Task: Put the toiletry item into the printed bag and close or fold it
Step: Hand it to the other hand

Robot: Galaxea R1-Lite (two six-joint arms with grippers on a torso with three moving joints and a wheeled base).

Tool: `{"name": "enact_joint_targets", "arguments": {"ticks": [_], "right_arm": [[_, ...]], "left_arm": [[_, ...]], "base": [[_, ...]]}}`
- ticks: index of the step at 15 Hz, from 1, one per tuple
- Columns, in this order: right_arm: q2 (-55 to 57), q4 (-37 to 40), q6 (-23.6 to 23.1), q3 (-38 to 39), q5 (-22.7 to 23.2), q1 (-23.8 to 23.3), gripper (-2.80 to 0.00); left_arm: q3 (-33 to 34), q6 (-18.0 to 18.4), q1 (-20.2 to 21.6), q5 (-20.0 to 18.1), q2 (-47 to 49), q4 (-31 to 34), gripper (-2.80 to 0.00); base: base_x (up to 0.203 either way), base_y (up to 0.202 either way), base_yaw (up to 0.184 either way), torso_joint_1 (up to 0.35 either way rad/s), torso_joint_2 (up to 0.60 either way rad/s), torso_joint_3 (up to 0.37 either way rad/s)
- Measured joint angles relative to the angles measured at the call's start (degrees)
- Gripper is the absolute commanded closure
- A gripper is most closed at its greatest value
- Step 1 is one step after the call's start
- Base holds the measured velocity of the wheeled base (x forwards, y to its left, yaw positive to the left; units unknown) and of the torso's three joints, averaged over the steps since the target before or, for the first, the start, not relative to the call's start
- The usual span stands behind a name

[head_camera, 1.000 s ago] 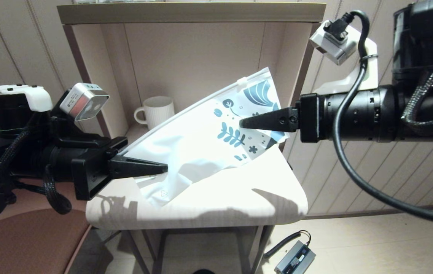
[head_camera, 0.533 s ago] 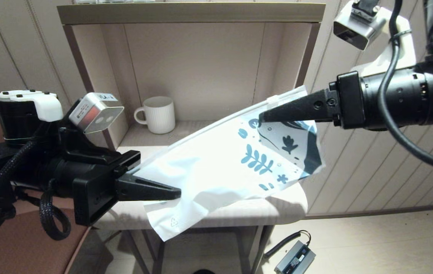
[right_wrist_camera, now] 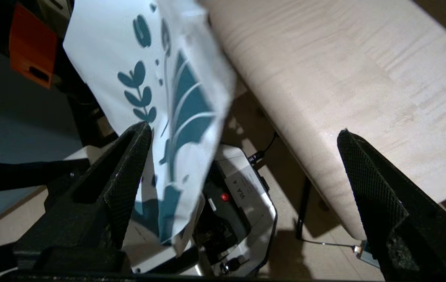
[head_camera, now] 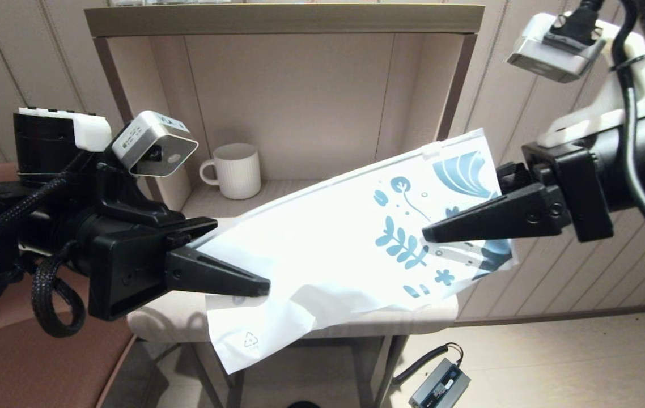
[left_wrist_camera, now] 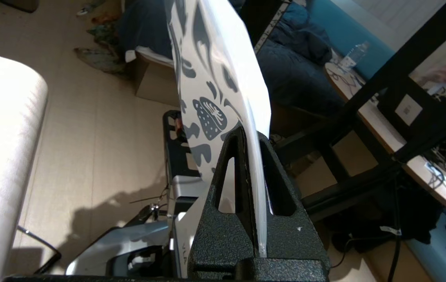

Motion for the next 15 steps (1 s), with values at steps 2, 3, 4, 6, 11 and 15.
{"name": "enact_joint_targets", "arguments": {"ticks": [2,3,4,6,11,15], "right_arm": [[0.1,4.8,-5.0,-1.7,0.2,-0.1,-2.8],[0.4,6.7,-7.2,-2.9,0.5,-0.1,-2.8],[0.7,8.0,-8.2,-4.2,1.0,-0.1,-2.8],[2.2,10.6,-8.6,-7.8,2.3,0.0,-2.8],[7.8,18.2,-12.7,-16.9,6.1,0.0,-2.8],[9.1,18.4,-13.0,-17.4,6.2,0.0,-2.8]], "left_arm": [[-0.4,0.0,-0.1,-1.2,0.3,0.0,0.0],[-0.4,0.0,-0.1,-1.8,0.3,0.0,0.0],[-0.4,0.1,-0.1,-2.0,0.3,-0.1,0.0],[0.0,0.1,-0.4,-2.1,0.5,-0.4,0.0],[0.4,0.1,-2.6,-2.1,0.9,-1.0,0.0],[0.4,0.2,-2.9,-2.1,0.9,-1.0,0.0]], "base": [[0.0,0.0,0.0,0.0,0.0,0.0],[0.0,0.0,0.0,0.0,0.0,0.0],[0.0,0.0,0.0,0.0,0.0,0.0],[0.0,0.0,0.0,0.0,0.0,0.0],[0.0,0.0,0.0,0.0,0.0,0.0],[0.0,0.0,0.0,0.0,0.0,0.0]]}}
